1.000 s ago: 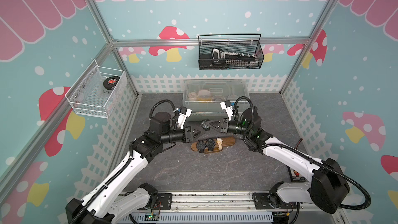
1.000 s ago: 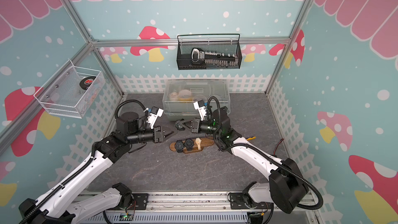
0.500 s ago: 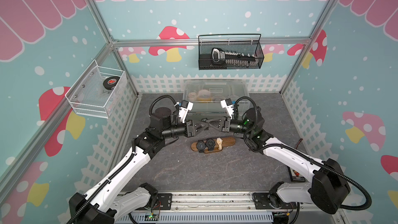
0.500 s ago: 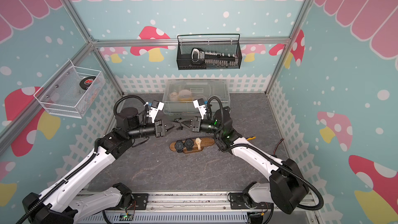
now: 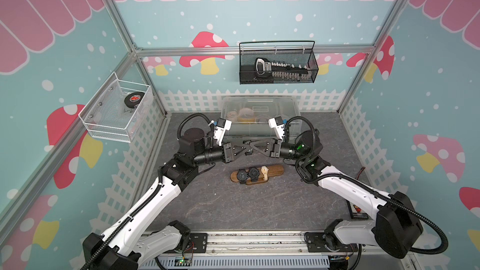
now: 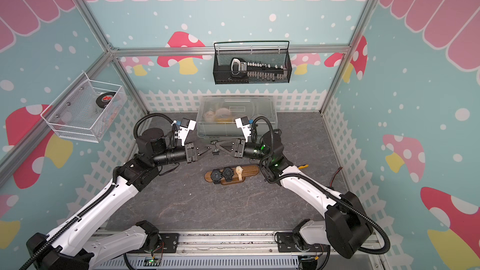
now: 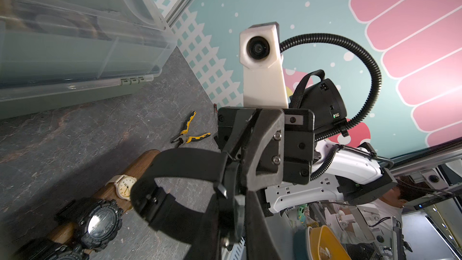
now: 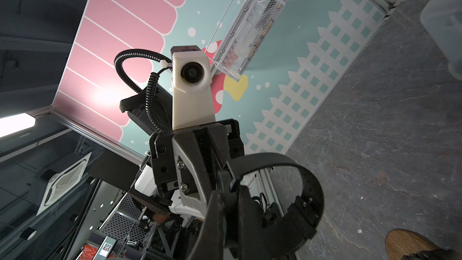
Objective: Place watch on stand
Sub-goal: Pick up the watch at the center of the board.
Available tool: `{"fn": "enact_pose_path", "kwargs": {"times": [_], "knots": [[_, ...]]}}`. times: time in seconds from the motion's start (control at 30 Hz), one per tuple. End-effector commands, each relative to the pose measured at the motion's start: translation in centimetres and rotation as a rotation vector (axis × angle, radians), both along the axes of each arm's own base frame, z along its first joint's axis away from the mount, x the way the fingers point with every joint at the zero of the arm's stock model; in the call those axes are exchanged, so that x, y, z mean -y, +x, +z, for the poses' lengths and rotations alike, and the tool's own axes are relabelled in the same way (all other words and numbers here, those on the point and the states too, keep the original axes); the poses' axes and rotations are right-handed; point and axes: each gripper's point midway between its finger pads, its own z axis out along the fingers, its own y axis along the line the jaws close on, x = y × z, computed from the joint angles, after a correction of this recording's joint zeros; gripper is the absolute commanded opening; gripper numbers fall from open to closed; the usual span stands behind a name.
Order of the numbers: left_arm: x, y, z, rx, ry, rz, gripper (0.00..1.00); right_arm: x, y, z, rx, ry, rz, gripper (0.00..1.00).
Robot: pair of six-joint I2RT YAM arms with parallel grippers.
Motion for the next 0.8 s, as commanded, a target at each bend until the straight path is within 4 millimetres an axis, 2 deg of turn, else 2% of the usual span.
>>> {"fn": "enact_pose_path", "kwargs": {"times": [0.0,0.13,0.4,0.6,0.77], "knots": [[0.3,0.1,2.4,0.075,-0.034,-0.013,0.01,-0.6,-0.6,-1.2,-0.047,-0.009,0.040,0.09],[0.2,0.1,2.1,0.062,-0.037,-0.021,0.00,-0.3,-0.3,-0.5,-0.027,-0.007,0.045,0.20],[-0.5,-0.1,2.2,0.059,-0.051,-0.019,0.00,2.8,1.9,0.5,0.030,-0.039,-0.031,0.23],[-0.4,0.1,2.4,0.025,-0.096,-0.049,0.00,5.3,2.9,-3.7,0.172,-0.437,-0.196,0.27],[0.6,0.1,2.8,-0.031,-0.149,-0.125,0.00,4.8,2.2,-4.4,0.221,-0.452,-0.153,0.29]]}}
